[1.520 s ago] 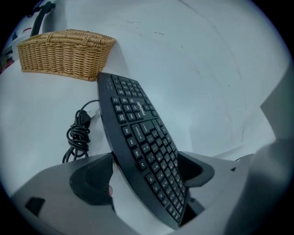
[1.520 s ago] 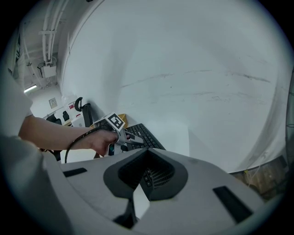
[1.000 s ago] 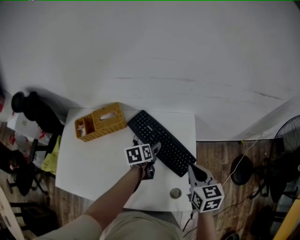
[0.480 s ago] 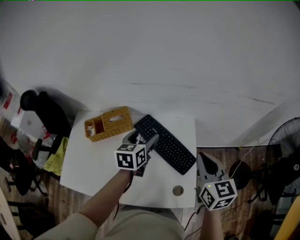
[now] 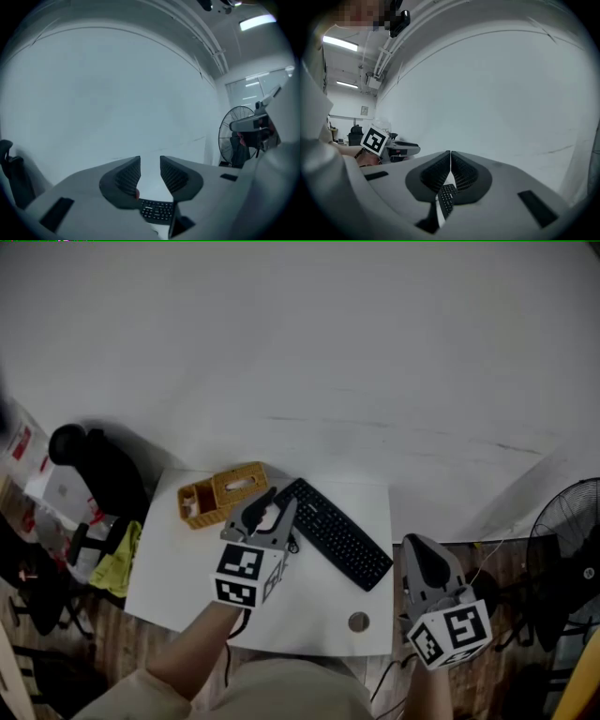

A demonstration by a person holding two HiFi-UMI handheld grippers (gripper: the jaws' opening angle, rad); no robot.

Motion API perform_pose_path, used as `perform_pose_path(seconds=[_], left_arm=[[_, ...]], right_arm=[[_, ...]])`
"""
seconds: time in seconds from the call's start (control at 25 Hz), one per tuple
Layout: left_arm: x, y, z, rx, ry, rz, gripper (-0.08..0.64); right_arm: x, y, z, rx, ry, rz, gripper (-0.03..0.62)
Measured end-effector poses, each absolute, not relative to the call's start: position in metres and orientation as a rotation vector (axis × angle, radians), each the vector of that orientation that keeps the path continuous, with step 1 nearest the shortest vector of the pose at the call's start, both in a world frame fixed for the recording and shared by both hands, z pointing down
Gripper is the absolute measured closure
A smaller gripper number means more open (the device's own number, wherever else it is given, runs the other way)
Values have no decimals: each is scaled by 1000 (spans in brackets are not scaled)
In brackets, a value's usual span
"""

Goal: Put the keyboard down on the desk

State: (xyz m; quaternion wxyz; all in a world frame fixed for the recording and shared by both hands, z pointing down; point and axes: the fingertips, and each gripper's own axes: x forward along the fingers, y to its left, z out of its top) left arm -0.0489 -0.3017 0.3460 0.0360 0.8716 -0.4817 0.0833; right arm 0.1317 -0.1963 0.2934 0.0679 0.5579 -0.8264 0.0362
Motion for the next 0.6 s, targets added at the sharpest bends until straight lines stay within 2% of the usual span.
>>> perform_pose_path(seconds=[0.6], left_arm=[[-69, -243, 284, 2860, -1444, 173, 522]], right_arm=[[116, -166, 240, 1699, -2567, -32, 566]])
